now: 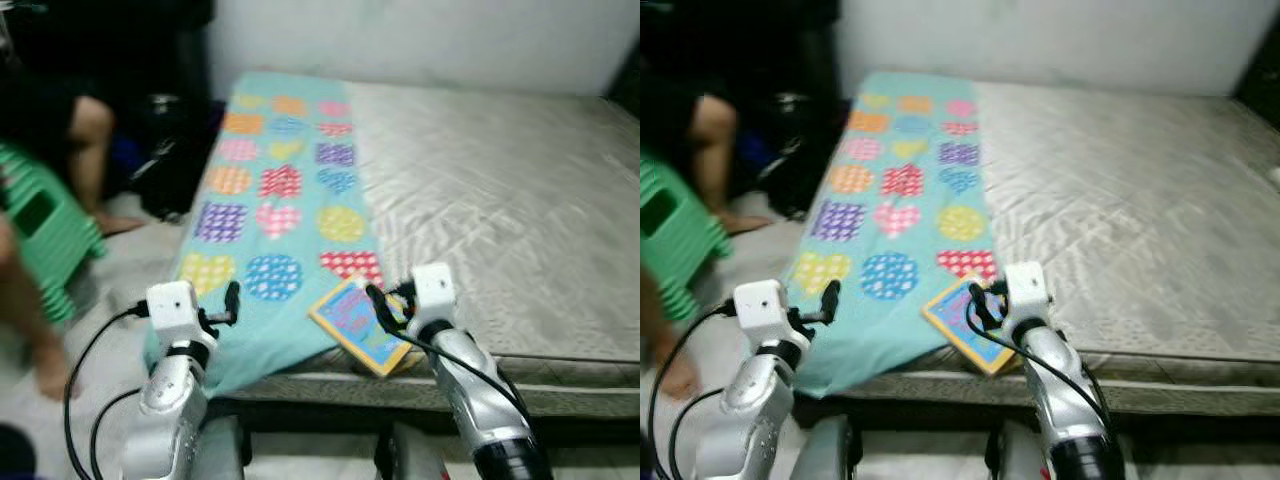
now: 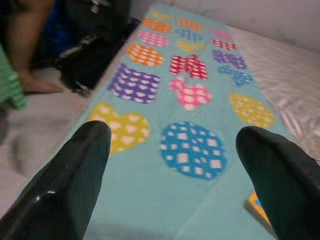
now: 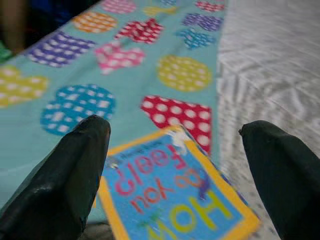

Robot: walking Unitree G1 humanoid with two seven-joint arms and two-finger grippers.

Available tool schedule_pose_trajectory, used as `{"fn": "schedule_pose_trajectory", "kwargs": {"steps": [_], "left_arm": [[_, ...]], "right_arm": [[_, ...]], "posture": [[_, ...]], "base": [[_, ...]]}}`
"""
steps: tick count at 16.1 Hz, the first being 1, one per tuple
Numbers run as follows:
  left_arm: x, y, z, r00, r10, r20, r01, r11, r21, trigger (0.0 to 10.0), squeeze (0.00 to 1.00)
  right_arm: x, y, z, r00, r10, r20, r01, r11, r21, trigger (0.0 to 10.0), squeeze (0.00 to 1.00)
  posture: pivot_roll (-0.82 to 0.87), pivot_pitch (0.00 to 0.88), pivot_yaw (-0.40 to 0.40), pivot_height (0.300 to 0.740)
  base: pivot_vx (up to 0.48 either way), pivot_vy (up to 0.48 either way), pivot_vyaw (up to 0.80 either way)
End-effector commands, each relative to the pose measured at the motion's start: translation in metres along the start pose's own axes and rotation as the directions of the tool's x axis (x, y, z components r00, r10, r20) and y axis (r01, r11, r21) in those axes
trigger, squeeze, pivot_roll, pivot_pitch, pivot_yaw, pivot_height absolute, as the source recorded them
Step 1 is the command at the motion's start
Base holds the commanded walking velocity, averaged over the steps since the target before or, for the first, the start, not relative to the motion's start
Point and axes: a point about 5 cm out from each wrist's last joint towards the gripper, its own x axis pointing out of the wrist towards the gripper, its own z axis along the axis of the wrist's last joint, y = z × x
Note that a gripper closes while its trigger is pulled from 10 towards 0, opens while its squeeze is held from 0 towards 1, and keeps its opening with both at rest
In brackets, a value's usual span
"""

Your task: Clean up the room

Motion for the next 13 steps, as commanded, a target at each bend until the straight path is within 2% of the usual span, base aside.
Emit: {"fn": "schedule_pose_trajectory", "kwargs": {"steps": [1, 6, 10, 13], "left_arm": [[0.002, -0.006, -0.001, 1.000, -0.021, -0.012, 0.021, 1.000, 0.002, 10.0, 0.00], [0.002, -0.003, -0.003, 0.999, -0.003, -0.037, 0.003, 1.000, 0.004, 10.0, 0.00], [0.002, -0.003, -0.004, 0.999, -0.004, -0.041, 0.004, 1.000, -0.001, 10.0, 0.00], [0.002, -0.003, -0.003, 0.999, -0.004, -0.041, 0.004, 1.000, -0.001, 10.0, 0.00]], "right_arm": [[0.000, -0.007, -0.003, 0.999, -0.025, -0.028, 0.025, 1.000, 0.001, 10.0, 0.00], [0.002, -0.011, 0.000, 0.998, -0.050, -0.023, 0.050, 0.999, 0.004, 10.0, 0.00], [0.000, -0.019, 0.004, 0.995, -0.097, 0.004, 0.097, 0.994, 0.043, 10.0, 0.00], [0.000, -0.027, 0.005, 0.989, -0.151, 0.009, 0.150, 0.987, 0.060, 10.0, 0.00]], "posture": [[-0.10, 0.000, -0.056, 0.604], [-0.10, 0.000, -0.054, 0.604], [-0.10, 0.000, -0.053, 0.604], [-0.10, 0.000, -0.053, 0.604]], "base": [[0.000, 0.000, 0.00], [0.000, 0.000, 0.00], [0.000, 0.000, 0.00], [0.000, 0.000, -0.80]]}}
